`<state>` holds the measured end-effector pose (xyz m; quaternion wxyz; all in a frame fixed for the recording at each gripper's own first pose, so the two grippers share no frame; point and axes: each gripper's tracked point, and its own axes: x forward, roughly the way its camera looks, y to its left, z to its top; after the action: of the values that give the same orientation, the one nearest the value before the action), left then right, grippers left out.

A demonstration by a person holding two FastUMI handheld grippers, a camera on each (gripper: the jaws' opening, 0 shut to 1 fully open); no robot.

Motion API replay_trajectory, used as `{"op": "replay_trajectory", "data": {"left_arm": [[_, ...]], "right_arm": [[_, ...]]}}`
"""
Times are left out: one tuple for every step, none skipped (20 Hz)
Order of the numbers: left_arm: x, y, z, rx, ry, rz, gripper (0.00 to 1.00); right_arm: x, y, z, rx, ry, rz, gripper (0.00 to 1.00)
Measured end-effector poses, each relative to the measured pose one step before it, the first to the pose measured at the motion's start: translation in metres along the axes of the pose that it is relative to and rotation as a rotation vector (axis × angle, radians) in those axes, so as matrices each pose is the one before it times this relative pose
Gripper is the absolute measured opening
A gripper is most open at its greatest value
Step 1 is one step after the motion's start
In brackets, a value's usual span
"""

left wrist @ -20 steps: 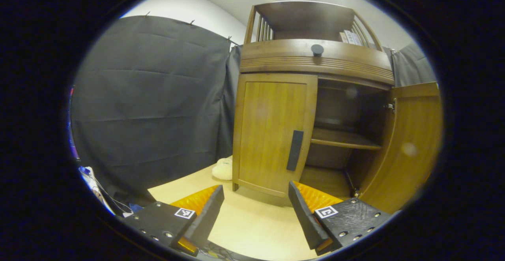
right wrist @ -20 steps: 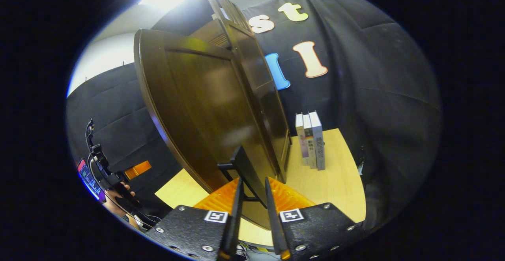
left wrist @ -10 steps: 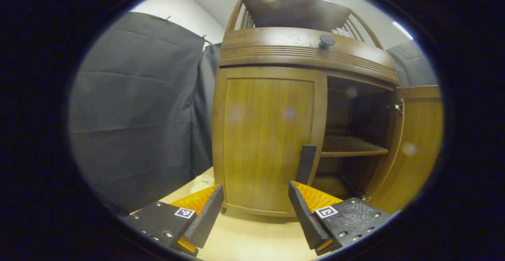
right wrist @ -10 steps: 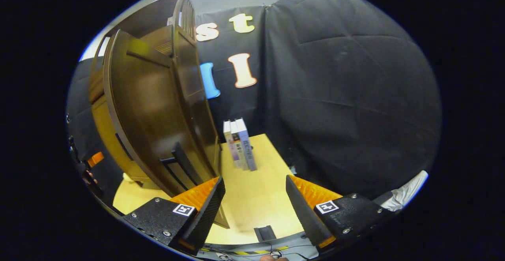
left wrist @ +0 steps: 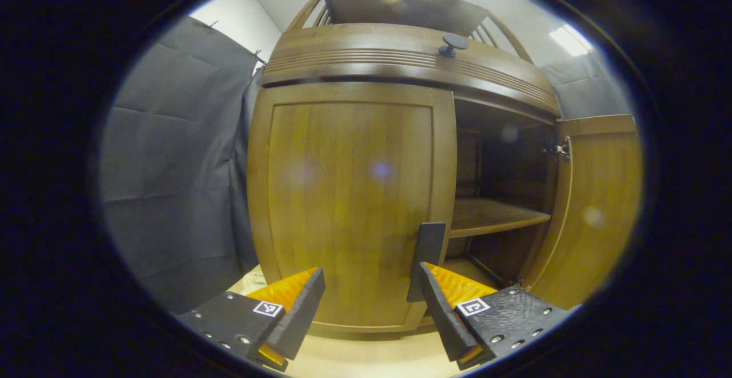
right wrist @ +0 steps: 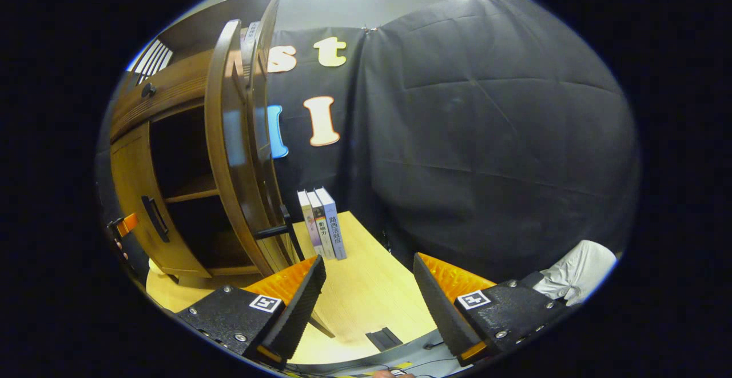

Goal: Open the right door of the double-door shoe cabinet with the right hand, and open the left door with the left hand.

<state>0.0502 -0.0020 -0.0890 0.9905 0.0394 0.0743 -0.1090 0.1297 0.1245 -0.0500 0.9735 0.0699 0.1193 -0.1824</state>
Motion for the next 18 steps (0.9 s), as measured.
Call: {"op": "replay_trajectory", "data": {"left_arm": [[0.00276, -0.00191, 0.00070, 0.00478, -0.00968, -0.01653, 0.89], [0.00312, -0.00275, -0.00004, 0.00028, -0.00441, -0.01768, 0.89], [0.00244, -0.00219, -0.00135, -0.00409, -0.00079, -0.02031, 0.99], [0.00192, -0.00458, -0.00120, -0.00935, 0.00040, -0.02304, 0.96], [0.00308, -0.00847, -0.00102, -0.01395, -0.00541, -0.04289, 0.94], [0.00305, -0.01198, 0.00291, -0.00973, -0.01003, -0.04845, 0.94], [0.00632, -0.00911, 0.00264, 0.00230, -0.00725, -0.03575, 0.94], [0.00573, -0.00447, 0.00061, 0.01076, -0.00267, -0.01167, 0.94], [0.00252, 0.00011, -0.00431, 0.00604, 0.00492, 0.00320, 0.99], [0.00218, -0.00160, -0.00380, -0.00254, 0.00767, 0.00277, 0.97], [0.00280, -0.00125, -0.00332, -0.01403, 0.01309, 0.00655, 0.95], [0.00450, -0.00169, -0.00493, -0.02255, 0.02192, -0.00650, 0.94], [0.00561, -0.00410, -0.00389, -0.01907, 0.01476, 0.00955, 0.84], [0.00426, 0.00220, 0.00064, -0.00522, 0.00494, 0.03140, 0.75], [-0.00111, 0.00483, -0.00222, -0.00224, 0.00134, 0.02155, 0.66], [-0.00050, -0.00247, 0.00014, -0.01387, -0.00758, -0.00959, 0.57], [0.00053, 0.00026, 0.00136, 0.00054, -0.00569, 0.01482, 0.47], [0.00071, -0.00041, -0.00045, 0.01834, 0.00027, 0.00863, 0.38]], "right_arm": [[-0.00529, 0.00159, 0.00095, 0.00894, -0.02194, -0.01871, 0.92], [-0.00697, 0.00076, -0.00083, -0.00033, -0.01466, -0.02041, 0.92], [-0.00836, -0.00041, -0.00088, -0.00623, -0.01144, -0.01738, 0.95], [-0.00913, 0.00018, -0.00109, -0.00540, -0.00914, -0.01376, 0.96], [-0.00466, 0.00341, -0.00227, -0.00020, -0.00624, -0.01126, 0.96], [-0.00534, 0.00245, -0.00224, 0.00547, -0.00044, -0.00777, 0.95], [-0.00723, 0.00155, -0.00451, 0.00835, 0.00306, -0.00995, 0.92], [-0.00822, 0.00130, -0.00193, 0.01092, 0.00004, -0.00820, 0.95], [-0.00567, 0.00122, -0.00218, 0.01228, -0.00248, -0.00622, 0.96], [-0.00586, 0.00198, -0.00204, 0.01158, -0.00142, -0.00236, 0.95], [-0.00391, 0.00481, -0.00476, 0.01111, -0.00238, 0.00002, 0.92], [-0.00431, 0.00507, -0.00446, 0.00445, -0.00085, 0.00385, 0.95], [-0.00015, 0.00422, -0.00774, -0.00090, 0.01216, 0.00503, 0.92], [-0.00079, 0.00707, -0.00948, -0.00269, 0.02952, 0.01380, 0.92], [0.00050, 0.00977, -0.01013, -0.00151, 0.04001, 0.02530, 0.92], [0.00117, 0.01281, -0.00884, -0.00403, 0.04210, 0.04282, 0.95], [0.00450, 0.01424, -0.00702, -0.01900, 0.03253, 0.04509, 0.92], [0.00382, 0.01069, -0.00387, -0.03011, 0.02291, 0.03239, 0.95]]}}
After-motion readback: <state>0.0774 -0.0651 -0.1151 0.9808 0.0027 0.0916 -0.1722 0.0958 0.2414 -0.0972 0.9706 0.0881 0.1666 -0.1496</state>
